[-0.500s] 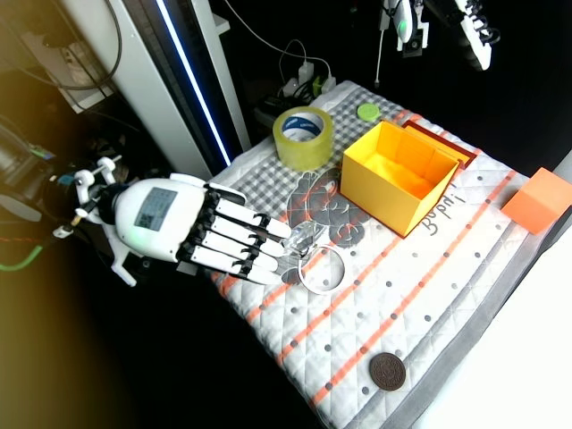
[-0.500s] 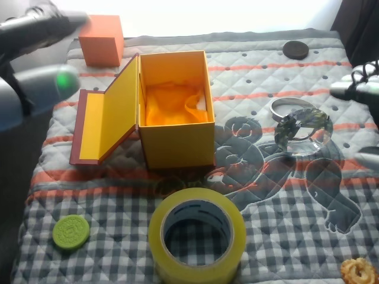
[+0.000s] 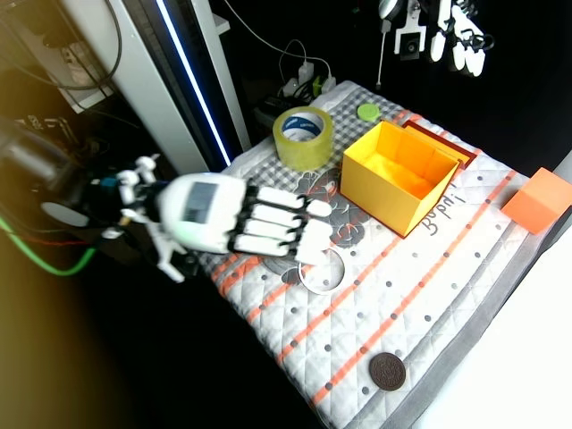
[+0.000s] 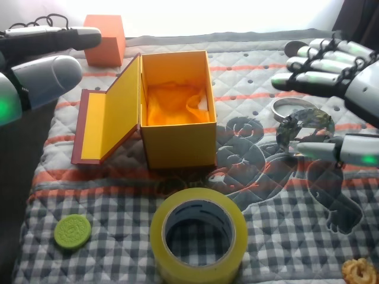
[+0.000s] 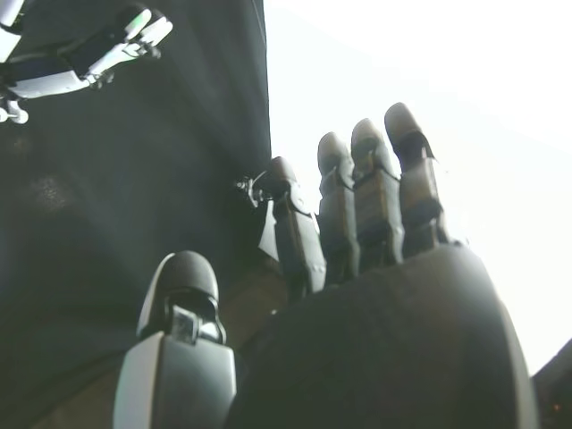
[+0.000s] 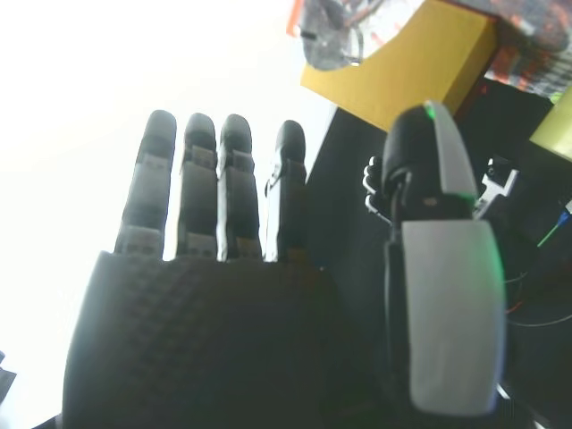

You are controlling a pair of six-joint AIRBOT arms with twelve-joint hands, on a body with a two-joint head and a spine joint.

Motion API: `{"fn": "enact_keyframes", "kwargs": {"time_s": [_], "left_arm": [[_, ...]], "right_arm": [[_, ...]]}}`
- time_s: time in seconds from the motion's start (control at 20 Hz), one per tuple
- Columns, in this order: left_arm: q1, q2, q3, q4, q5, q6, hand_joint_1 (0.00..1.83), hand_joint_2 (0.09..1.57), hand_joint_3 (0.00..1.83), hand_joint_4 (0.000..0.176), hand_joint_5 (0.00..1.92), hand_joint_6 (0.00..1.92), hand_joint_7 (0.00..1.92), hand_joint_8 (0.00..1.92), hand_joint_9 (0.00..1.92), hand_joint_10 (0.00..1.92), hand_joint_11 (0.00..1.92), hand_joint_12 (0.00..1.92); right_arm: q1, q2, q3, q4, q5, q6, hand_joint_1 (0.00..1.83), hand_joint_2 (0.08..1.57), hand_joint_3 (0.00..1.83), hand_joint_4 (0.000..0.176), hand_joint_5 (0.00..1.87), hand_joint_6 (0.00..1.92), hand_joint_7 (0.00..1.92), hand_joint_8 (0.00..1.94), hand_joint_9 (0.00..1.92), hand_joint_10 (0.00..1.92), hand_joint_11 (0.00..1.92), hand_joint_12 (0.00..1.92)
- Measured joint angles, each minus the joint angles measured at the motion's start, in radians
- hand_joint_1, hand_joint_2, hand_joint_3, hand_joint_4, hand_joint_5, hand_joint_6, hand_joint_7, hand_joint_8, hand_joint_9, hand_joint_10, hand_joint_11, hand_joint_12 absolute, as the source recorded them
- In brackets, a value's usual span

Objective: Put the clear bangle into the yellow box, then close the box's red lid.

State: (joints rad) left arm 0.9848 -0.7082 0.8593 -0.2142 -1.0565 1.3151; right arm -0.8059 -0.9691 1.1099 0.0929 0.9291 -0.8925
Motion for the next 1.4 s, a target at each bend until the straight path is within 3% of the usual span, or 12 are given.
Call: {"fn": "enact_keyframes", "kwargs": {"time_s": [0.2, 0.4, 0.45, 0.5, 0.55, 0.7, 0.75, 0.8, 0.95, 1.05, 1.2, 1.4], "left_arm": [[0.0, -0.002, 0.0, 0.005, 0.004, 0.0, 0.19, 1.18, 0.0, 0.132, 0.51, 0.0, 0.4, 0.0, 0.3, 0.0, 0.0, 0.61], [0.0, -0.007, 0.001, 0.005, 0.017, 0.0, 0.17, 1.18, 0.0, 0.121, 0.53, 0.0, 0.42, 0.0, 0.32, 0.0, 0.0, 0.69], [0.0, -0.007, 0.001, 0.005, 0.017, 0.0, 0.18, 1.18, 0.0, 0.116, 0.53, 0.0, 0.43, 0.0, 0.32, 0.0, 0.0, 0.68], [0.0, -0.007, 0.001, 0.005, 0.017, 0.0, 0.18, 1.18, 0.0, 0.116, 0.53, 0.0, 0.43, 0.0, 0.32, 0.0, 0.0, 0.68], [0.0, -0.007, 0.001, 0.005, 0.016, 0.0, 0.16, 1.18, 0.0, 0.127, 0.51, 0.0, 0.44, 0.01, 0.34, 0.01, 0.0, 0.68], [0.0, -0.014, 0.004, 0.005, 0.018, 0.0, 0.15, 1.19, 0.0, 0.131, 0.51, 0.0, 0.44, 0.0, 0.34, 0.01, 0.0, 0.69], [0.0, -0.019, 0.005, 0.006, 0.021, 0.0, 0.15, 1.19, 0.0, 0.126, 0.52, 0.0, 0.44, 0.0, 0.34, 0.0, 0.0, 0.72], [0.0, -0.019, 0.005, 0.008, 0.028, 0.0, 0.14, 1.19, 0.0, 0.131, 0.52, 0.0, 0.44, 0.0, 0.35, 0.0, 0.0, 0.73], [0.0, -0.019, 0.005, 0.011, 0.026, 0.0, 0.09, 1.19, 0.0, 0.171, 0.45, 0.0, 0.44, 0.0, 0.36, 0.01, 0.0, 0.71], [0.0, -0.03, 0.013, 0.012, 0.024, 0.0, 0.1, 1.19, 0.0, 0.17, 0.46, 0.0, 0.45, 0.0, 0.37, 0.01, 0.0, 0.72], [0.0, -0.032, 0.014, 0.008, 0.026, 0.0, 0.12, 1.18, 0.0, 0.176, 0.41, 0.0, 0.42, 0.0, 0.36, 0.0, 0.0, 0.68], [0.0, -0.033, 0.018, 0.011, 0.024, -0.001, 0.1, 1.19, 0.0, 0.147, 0.44, 0.01, 0.43, 0.01, 0.34, 0.0, 0.0, 0.67]], "right_arm": [[0.007, -0.032, 0.055, 0.04, -0.1, -0.001, 0.66, 1.04, 0.0, 0.174, 0.38, 0.01, 0.31, 0.0, 0.22, 0.01, 0.0, 0.38], [0.014, -0.068, 0.082, 0.063, -0.133, 0.002, 0.57, 1.02, 0.0, 0.1, 0.47, 0.0, 0.57, 0.0, 0.64, 0.03, 0.29, 1.01], [0.014, -0.07, 0.084, 0.067, -0.134, 0.005, 0.92, 1.17, 0.01, 0.0, 0.75, 0.03, 0.82, 0.02, 0.79, 0.04, 0.25, 1.24], [0.014, -0.07, 0.084, 0.067, -0.133, 0.005, 0.92, 1.17, 0.01, 0.0, 0.75, 0.03, 0.82, 0.02, 0.79, 0.04, 0.25, 1.24], [0.014, -0.07, 0.085, 0.072, -0.131, 0.016, 1.23, 1.18, 0.0, 0.0, 0.8, 1.0, 0.96, 1.16, 1.11, 0.8, 0.81, 1.53], [0.018, -0.07, 0.087, 0.074, -0.118, 0.02, 1.1, 1.24, 0.0, 0.0, 0.77, 1.28, 1.15, 0.44, 1.08, 0.85, 0.82, 1.48], [0.031, -0.07, 0.087, 0.066, -0.126, 0.017, 1.21, 1.19, 0.0, 0.0, 0.79, 1.09, 1.0, 1.08, 1.0, 0.87, 0.71, 1.48], [0.052, -0.07, 0.087, 0.048, -0.148, 0.013, 1.22, 1.19, 0.0, 0.0, 0.79, 1.08, 0.95, 1.23, 0.98, 0.85, 0.66, 1.48], [0.141, -0.073, 0.087, -0.037, -0.205, -0.001, 1.26, 1.12, 0.0, 0.0, 0.88, 0.97, 1.1, 0.97, 1.25, 0.35, 0.98, 0.93], [0.198, -0.076, 0.087, -0.077, -0.183, 0.003, 1.36, 1.07, 0.0, 0.0, 0.92, 0.92, 1.13, 0.68, 1.18, 0.84, 1.01, 0.86], [0.277, -0.084, 0.087, -0.111, -0.13, 0.005, 1.25, 1.13, 0.0, 0.0, 0.84, 1.12, 1.1, 0.87, 1.32, 0.17, 1.18, 0.56], [0.372, -0.1, 0.089, -0.18, -0.132, 0.005, 1.25, 1.13, 0.0, 0.0, 0.83, 1.09, 1.09, 0.93, 1.38, 0.01, 1.24, 0.42]]}}
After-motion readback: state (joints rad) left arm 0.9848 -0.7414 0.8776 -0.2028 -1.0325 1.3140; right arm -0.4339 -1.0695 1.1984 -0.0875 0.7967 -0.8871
